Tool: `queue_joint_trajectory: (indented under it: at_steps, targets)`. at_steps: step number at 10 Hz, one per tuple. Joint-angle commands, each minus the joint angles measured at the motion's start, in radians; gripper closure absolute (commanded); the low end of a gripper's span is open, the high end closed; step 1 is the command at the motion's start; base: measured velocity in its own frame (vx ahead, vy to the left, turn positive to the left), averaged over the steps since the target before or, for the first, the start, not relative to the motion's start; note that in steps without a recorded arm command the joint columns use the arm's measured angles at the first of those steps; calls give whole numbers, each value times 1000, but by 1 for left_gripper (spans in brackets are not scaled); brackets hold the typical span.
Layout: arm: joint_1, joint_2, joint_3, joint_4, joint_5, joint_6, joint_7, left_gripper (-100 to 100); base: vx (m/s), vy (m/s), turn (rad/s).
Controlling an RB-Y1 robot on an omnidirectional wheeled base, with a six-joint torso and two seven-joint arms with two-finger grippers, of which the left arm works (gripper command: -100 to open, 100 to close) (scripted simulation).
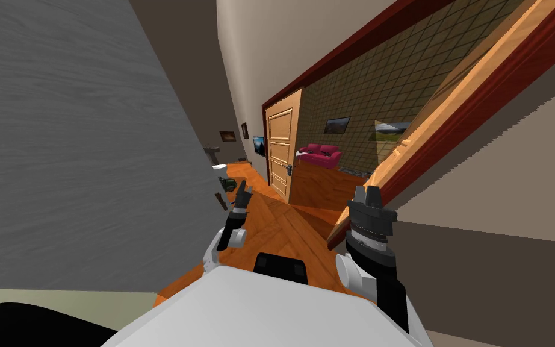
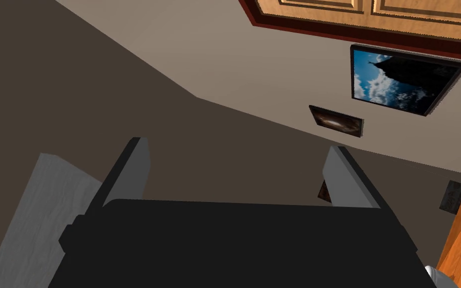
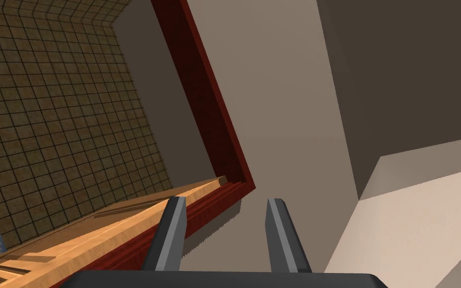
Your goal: Push the door open
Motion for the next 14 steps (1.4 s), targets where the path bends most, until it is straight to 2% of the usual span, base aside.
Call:
queue_joint_trajectory:
  at_steps: [1,14]
  targets:
    - [-25,7,-1,37,-5,0,5,-100,123,53,-64]
    - [-187,41,-12,300,-44,-5,43,-100,91,49,-60]
